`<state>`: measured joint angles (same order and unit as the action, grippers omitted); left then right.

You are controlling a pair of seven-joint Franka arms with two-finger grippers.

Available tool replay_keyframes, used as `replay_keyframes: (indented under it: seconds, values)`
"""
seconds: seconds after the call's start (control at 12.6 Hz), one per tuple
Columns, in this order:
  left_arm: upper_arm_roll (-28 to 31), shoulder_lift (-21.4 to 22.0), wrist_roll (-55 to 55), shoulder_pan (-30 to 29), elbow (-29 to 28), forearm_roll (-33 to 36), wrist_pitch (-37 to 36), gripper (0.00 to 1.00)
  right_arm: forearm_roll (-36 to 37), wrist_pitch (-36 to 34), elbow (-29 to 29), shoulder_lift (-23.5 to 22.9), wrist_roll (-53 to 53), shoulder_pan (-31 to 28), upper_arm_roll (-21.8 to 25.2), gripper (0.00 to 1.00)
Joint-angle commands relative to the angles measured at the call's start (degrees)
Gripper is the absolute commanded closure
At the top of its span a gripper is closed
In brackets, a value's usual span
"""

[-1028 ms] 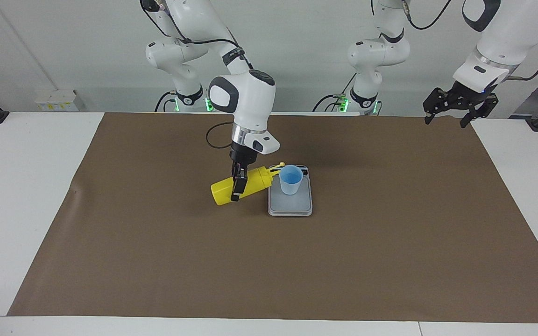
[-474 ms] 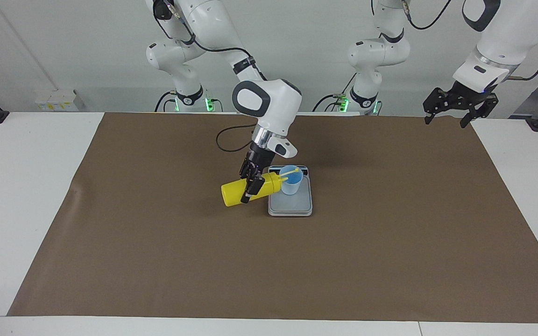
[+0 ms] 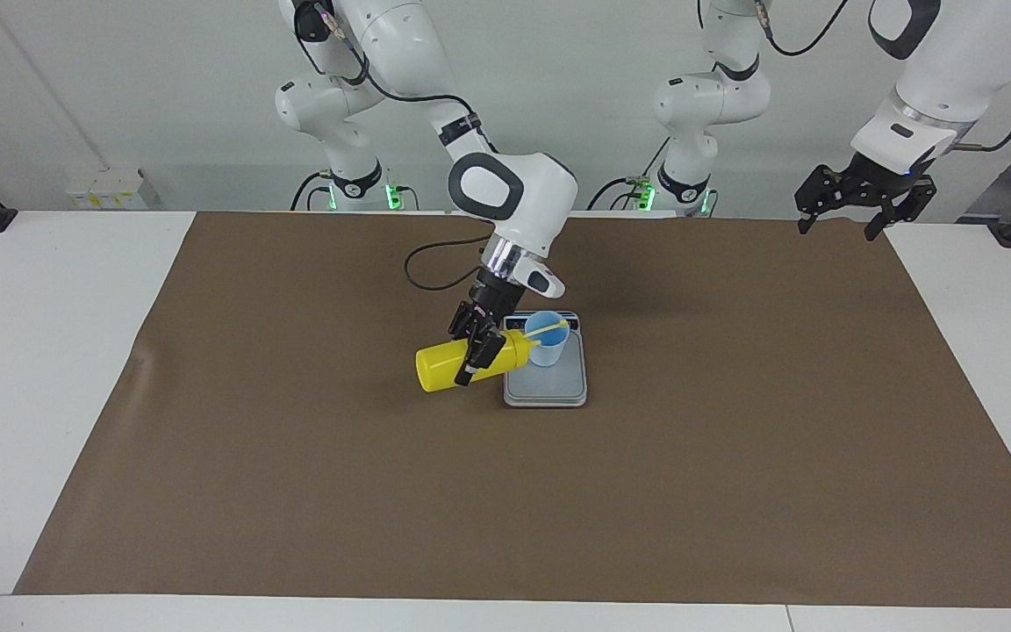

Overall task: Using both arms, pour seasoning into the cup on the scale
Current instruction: 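Tilt the bottle nozzle down over the blue cup with the right gripper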

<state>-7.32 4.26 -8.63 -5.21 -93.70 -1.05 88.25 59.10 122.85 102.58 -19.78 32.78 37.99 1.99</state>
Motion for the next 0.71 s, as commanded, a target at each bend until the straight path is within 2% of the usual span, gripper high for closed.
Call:
replay_keyframes:
  seconds: [0.0,0.63]
  values:
    - [-0.3,1.2,-0.2,-0.6,-0.9,0.7,-0.5,0.00,3.9,-1.6,-0.2,-0.3,-2.9,1.1,-0.1,1.00]
    - [-0.3,1.2,-0.2,-0.6,-0.8,0.6,-0.5,0.00,9.0,-3.0,1.9,0.8,-3.2,2.1,-0.1,1.00]
